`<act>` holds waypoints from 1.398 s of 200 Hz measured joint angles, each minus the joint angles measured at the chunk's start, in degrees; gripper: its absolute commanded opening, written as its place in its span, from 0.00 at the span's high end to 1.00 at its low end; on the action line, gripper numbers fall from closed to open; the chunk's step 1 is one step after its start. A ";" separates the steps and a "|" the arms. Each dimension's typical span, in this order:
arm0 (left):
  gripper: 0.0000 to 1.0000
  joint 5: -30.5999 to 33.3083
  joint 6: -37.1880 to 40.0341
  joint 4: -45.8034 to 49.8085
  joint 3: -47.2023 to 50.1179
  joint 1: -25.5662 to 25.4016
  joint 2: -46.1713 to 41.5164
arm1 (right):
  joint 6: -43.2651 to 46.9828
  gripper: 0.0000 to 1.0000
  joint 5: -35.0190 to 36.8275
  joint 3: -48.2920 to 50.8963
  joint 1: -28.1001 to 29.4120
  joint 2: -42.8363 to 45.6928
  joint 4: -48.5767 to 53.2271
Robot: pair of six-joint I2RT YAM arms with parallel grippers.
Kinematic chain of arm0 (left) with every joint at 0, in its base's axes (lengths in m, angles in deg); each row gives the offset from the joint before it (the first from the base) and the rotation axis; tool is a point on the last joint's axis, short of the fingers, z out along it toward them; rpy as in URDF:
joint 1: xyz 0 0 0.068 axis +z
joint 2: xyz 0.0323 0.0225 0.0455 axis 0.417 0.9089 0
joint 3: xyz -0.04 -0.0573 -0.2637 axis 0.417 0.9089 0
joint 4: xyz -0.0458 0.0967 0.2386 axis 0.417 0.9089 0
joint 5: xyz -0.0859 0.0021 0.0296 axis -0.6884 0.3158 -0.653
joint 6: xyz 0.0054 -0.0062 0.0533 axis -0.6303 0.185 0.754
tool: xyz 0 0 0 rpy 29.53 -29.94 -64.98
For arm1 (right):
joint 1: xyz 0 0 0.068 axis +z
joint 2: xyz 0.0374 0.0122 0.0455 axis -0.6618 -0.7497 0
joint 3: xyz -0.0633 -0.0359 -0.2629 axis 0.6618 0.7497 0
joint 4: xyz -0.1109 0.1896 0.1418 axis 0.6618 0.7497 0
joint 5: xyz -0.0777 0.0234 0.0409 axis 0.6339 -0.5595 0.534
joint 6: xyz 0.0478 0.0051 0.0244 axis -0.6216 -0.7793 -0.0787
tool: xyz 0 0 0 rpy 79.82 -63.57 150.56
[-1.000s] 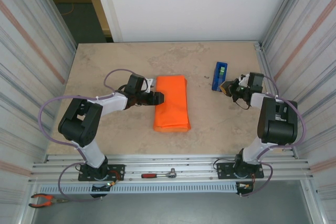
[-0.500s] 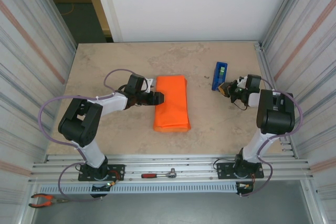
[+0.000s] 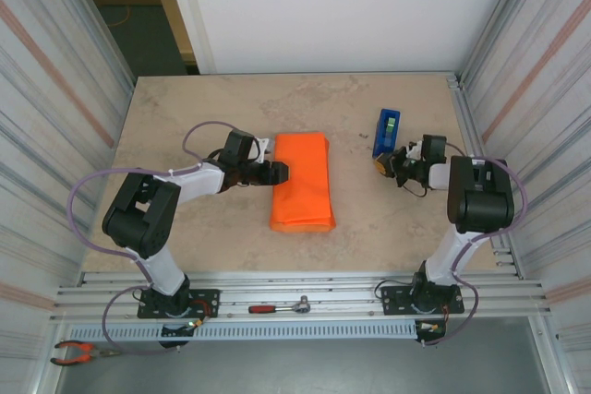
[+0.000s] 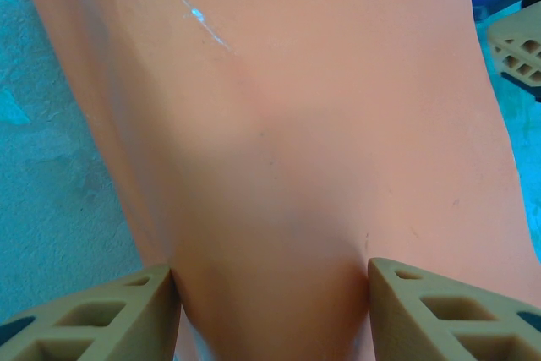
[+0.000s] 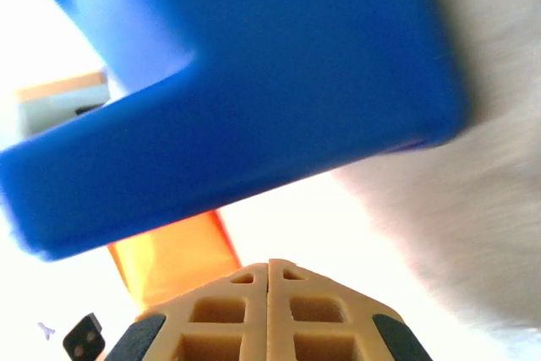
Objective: Wrap the gift box in paper
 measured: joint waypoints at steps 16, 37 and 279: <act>0.44 0.00 0.00 0.02 0.00 0.00 0.00 | 1.25 1.00 -0.50 -1.90 2.27 2.01 1.88; 0.44 0.00 0.00 0.02 0.00 0.00 0.00 | 3.39 1.00 -1.66 -5.42 5.70 3.50 4.55; 0.44 0.00 0.00 0.02 0.00 0.00 0.00 | 34.42 1.00 1.05 -28.46 21.90 -5.35 45.11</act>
